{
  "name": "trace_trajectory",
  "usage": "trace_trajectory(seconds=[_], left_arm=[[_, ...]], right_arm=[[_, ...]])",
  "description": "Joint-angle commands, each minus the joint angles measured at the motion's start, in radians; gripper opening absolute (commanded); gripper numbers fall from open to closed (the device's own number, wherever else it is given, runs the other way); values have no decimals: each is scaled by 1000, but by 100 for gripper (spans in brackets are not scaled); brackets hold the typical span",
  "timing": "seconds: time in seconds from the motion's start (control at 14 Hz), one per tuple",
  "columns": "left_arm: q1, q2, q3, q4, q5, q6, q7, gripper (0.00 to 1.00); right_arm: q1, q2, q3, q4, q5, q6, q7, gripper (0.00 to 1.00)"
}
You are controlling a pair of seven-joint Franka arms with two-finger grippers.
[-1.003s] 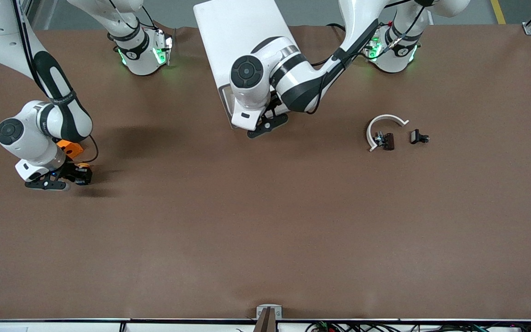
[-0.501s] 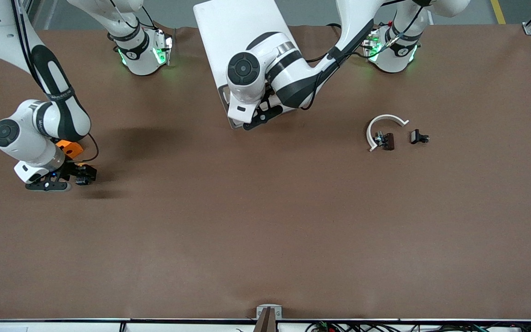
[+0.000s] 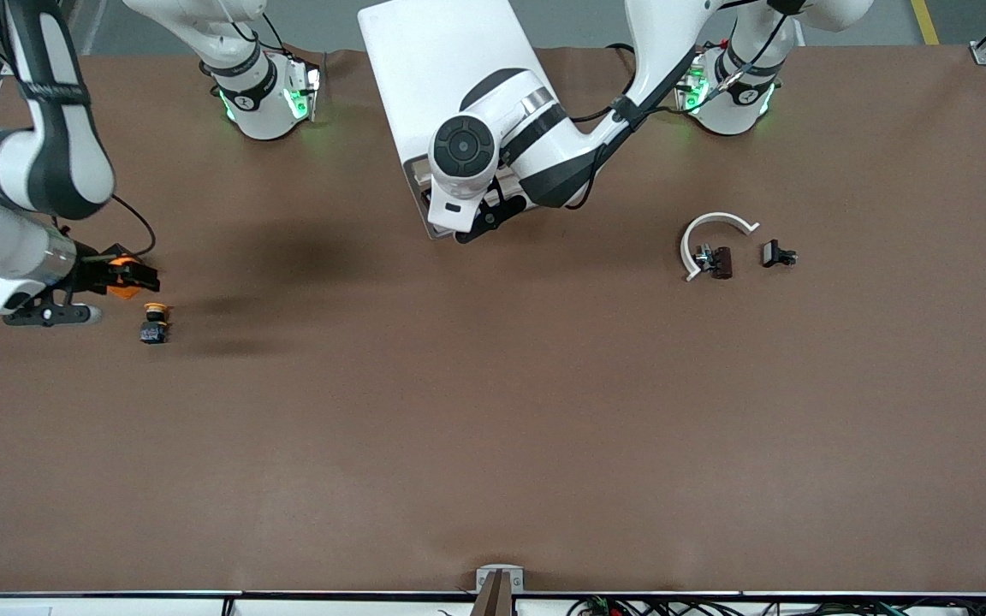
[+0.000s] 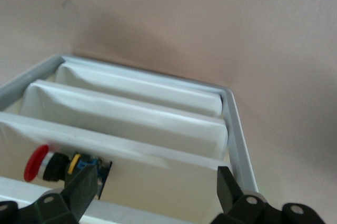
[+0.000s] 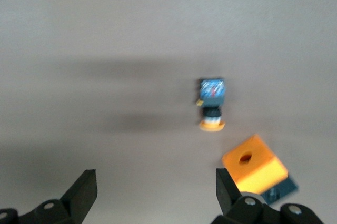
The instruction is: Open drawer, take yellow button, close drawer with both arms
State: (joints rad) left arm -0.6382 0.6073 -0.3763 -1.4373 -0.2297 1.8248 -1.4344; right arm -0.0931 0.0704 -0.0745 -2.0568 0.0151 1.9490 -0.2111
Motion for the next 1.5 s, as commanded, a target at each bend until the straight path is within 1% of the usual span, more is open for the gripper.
trace_trajectory(seconds=[0.0, 0.21, 0.43, 0.5, 0.72, 0.86, 0.93, 1.0, 1.29, 1.36, 1.43], left_arm=[[-9, 2, -18, 9, -83, 8, -40, 100], [-5, 2, -18, 9, -128, 7, -41, 100], [0, 2, -18, 9, -143, 7, -40, 100], [2, 3, -15, 9, -140, 8, -40, 100], [6, 15, -1, 12, -122, 11, -32, 100], [5, 19, 65, 14, -83, 16, -25, 100], [8, 20, 76, 14, -68, 18, -20, 100], [32, 19, 91, 14, -57, 18, -20, 100], [150, 8, 96, 23, -45, 18, -1, 100], [158, 5, 96, 24, 2, 16, -1, 100], [161, -4, 94, 35, 79, 16, 3, 100]], right_arm=[[7, 3, -2, 173, 32, -203, -4, 100], [7, 2, -2, 298, 34, -321, 18, 100], [33, 15, 4, 492, 34, -433, 155, 100], [41, 15, 4, 522, 34, -450, 191, 100], [47, 26, 4, 575, 37, -447, 191, 100], [47, 31, 4, 587, 42, -443, 191, 100], [47, 31, 4, 589, 40, -443, 191, 100], [44, 31, 4, 592, 39, -441, 190, 100], [53, 34, 4, 600, 46, -449, 202, 100], [55, 31, 5, 600, 45, -452, 200, 100], [61, 29, 7, 600, 43, -458, 199, 100]])
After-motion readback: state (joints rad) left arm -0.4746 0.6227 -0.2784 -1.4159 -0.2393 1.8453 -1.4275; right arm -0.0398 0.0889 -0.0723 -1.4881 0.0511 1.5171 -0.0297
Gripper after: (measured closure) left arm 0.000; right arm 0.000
